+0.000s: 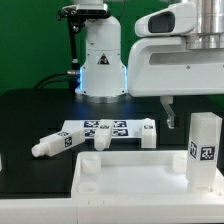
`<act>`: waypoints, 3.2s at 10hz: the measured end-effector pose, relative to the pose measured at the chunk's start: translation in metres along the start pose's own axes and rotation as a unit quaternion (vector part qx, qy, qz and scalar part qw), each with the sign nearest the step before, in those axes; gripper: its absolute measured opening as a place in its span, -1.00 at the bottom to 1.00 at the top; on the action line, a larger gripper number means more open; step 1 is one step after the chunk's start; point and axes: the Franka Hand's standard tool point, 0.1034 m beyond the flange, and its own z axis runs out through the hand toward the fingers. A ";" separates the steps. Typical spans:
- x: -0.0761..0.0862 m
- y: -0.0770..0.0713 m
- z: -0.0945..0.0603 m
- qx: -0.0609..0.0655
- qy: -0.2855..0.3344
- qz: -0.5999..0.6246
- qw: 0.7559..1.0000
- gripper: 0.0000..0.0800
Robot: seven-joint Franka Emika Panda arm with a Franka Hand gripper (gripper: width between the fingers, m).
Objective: Assemble desk
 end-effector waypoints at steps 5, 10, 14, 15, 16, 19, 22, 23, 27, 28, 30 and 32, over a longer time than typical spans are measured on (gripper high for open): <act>-0.002 -0.001 0.001 0.001 -0.004 0.228 0.974 -0.29; -0.003 0.000 0.002 0.014 -0.016 0.487 0.873 -0.29; -0.004 -0.005 0.003 0.021 -0.032 0.668 0.743 -0.29; -0.004 -0.005 0.003 0.022 -0.032 0.660 0.750 -0.14; -0.004 -0.005 0.003 0.022 -0.032 0.646 0.763 0.19; -0.005 -0.005 0.001 0.010 -0.024 0.463 0.886 0.60; -0.008 -0.010 0.003 0.013 -0.024 0.311 0.950 0.62; -0.008 -0.010 0.003 0.014 -0.023 0.279 0.960 0.62; -0.005 -0.013 0.006 0.002 -0.003 0.021 1.000 0.62; -0.005 -0.013 0.006 0.002 -0.003 0.023 1.000 0.59; -0.005 -0.014 0.006 0.003 -0.004 0.049 0.999 0.16; -0.005 -0.010 0.007 0.001 -0.004 0.111 0.994 -0.27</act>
Offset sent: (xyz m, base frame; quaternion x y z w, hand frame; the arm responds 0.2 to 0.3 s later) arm 0.0000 0.0000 0.0000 0.0000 0.0000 0.1296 0.9916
